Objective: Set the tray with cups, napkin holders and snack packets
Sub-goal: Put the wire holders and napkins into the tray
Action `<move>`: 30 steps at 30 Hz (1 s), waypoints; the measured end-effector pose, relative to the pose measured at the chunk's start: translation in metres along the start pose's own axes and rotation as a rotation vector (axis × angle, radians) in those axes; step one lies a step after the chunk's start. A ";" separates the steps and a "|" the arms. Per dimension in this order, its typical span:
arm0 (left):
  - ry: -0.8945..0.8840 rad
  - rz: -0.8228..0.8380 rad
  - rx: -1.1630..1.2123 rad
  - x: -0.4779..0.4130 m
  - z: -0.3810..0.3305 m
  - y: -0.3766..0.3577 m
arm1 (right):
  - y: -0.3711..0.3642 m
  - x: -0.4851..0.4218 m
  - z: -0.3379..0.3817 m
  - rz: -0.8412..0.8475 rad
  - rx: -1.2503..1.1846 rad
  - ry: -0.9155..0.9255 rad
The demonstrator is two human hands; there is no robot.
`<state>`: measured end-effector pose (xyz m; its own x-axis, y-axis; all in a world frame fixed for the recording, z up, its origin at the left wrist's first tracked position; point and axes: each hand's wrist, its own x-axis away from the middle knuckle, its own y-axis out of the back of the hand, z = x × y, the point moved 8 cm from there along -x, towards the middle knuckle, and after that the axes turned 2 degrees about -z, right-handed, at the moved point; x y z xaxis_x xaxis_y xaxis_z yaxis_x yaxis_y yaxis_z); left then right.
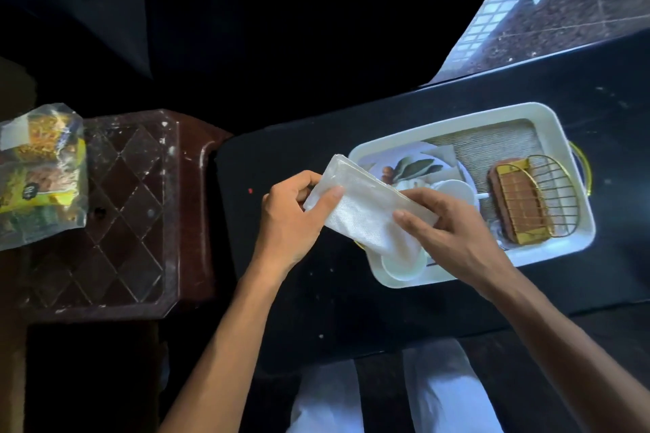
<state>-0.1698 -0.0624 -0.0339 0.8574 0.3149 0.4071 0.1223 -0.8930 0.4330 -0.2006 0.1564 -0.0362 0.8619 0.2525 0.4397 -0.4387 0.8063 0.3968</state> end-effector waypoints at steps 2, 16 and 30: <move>-0.045 0.011 -0.057 -0.002 -0.013 -0.016 | 0.025 0.005 -0.008 -0.114 0.060 0.041; -0.693 0.061 -0.430 -0.016 -0.183 -0.188 | 0.177 0.070 -0.054 -0.795 0.397 0.227; -0.589 0.313 -0.678 -0.048 -0.140 -0.282 | 0.165 0.046 -0.126 -0.661 0.430 0.089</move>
<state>-0.3154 0.2190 -0.0627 0.9390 -0.2848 0.1927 -0.3128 -0.4742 0.8230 -0.2010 0.3683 -0.0527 0.9872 -0.1498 -0.0550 0.1273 0.5310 0.8378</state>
